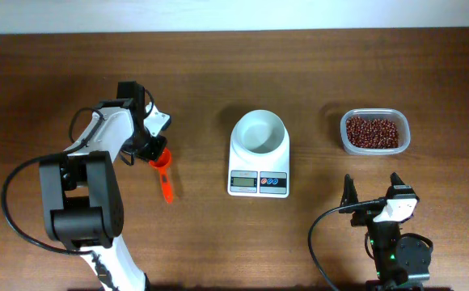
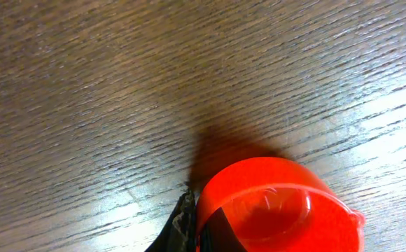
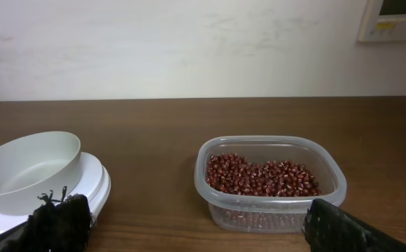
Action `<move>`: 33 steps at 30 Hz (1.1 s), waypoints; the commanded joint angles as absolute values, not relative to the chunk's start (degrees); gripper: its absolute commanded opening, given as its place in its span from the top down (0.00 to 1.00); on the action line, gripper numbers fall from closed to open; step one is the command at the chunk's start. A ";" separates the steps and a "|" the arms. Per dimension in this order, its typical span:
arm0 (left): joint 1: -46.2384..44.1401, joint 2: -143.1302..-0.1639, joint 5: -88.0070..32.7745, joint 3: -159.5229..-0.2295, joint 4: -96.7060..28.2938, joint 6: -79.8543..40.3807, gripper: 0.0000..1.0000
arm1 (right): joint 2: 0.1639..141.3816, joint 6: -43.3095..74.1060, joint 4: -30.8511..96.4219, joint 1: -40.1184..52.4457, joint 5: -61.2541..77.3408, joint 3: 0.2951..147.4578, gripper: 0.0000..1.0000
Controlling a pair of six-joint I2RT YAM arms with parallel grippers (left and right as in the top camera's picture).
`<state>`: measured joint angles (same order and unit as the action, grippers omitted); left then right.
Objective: Scoop item into bowl and weigh 50g on scale
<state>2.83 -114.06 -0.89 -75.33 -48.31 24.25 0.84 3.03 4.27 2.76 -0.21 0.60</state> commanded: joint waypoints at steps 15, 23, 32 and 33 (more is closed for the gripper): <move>3.16 -97.80 -1.37 -82.72 -54.52 -16.03 1.00 | 0.47 3.29 4.60 2.50 -0.71 0.34 0.01; 3.16 -93.38 -5.17 -82.72 -56.71 -27.59 1.00 | 0.47 3.29 4.60 2.50 -0.71 0.34 0.01; 3.16 -93.41 -5.17 -82.72 -57.17 -27.57 1.00 | 0.47 3.29 4.60 2.50 -0.71 0.34 0.01; 3.16 -93.38 -5.17 -82.72 -57.14 -27.57 1.00 | 0.47 3.27 4.58 2.50 -0.71 0.32 0.01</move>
<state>2.83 -94.50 -4.54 -81.49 -56.90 -26.85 0.84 3.03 4.27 2.76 -0.21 0.60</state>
